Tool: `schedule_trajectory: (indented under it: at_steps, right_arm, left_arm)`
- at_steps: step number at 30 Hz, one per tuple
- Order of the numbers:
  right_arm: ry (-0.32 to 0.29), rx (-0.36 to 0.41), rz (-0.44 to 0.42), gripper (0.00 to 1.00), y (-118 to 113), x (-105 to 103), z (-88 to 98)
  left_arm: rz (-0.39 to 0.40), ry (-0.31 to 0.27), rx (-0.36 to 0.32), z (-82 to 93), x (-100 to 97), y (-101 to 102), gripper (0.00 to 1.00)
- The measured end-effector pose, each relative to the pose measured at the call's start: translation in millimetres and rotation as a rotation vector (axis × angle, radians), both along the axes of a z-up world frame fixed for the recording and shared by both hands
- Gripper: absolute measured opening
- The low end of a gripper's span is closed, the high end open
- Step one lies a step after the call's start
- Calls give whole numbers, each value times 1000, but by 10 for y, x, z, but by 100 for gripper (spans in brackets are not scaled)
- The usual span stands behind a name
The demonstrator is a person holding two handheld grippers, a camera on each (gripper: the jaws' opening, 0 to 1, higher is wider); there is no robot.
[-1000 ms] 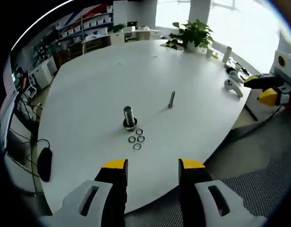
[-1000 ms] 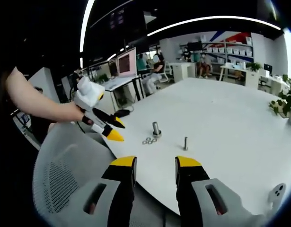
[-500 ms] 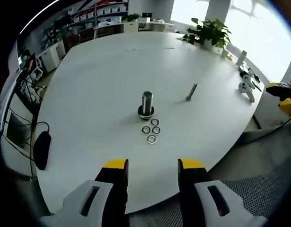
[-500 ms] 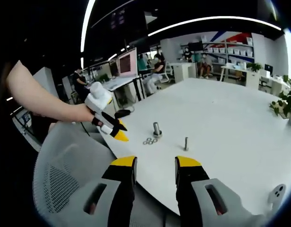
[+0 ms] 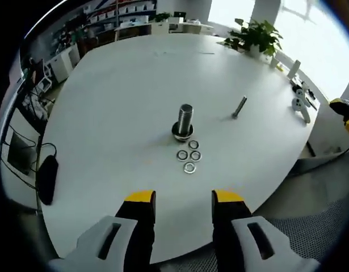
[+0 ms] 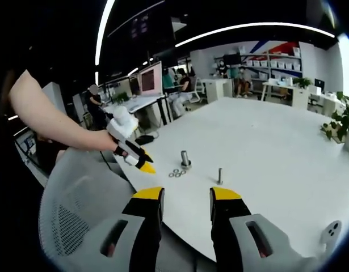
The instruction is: Place the washer onto the threaded stud by aligning its center hole with the stud, sliding it down to the base, and recovering from edge contact or off-axis alignment until the washer reaches the visible bottom stop.
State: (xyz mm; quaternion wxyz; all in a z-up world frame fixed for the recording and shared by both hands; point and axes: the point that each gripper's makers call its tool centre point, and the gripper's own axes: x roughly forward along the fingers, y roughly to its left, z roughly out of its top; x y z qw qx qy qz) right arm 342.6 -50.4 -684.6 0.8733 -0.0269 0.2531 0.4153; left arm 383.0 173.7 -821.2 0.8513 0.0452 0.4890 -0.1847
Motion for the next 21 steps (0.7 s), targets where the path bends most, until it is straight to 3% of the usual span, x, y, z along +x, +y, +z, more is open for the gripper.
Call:
schedule_trajectory:
  at_steps: [6,10,21]
  right_arm:
    - [2,-5,-4,34,-10,4,-9]
    - [9,0,-18,33,-33,18,-12]
    - [17,7,-44,33,-80,48,-22]
  left_arm:
    - [-37,13,7,-72,109,-141,34]
    - [-60,60,3,-162,159,-222,29]
    - [-140,123,82,-345,261,-267,19]
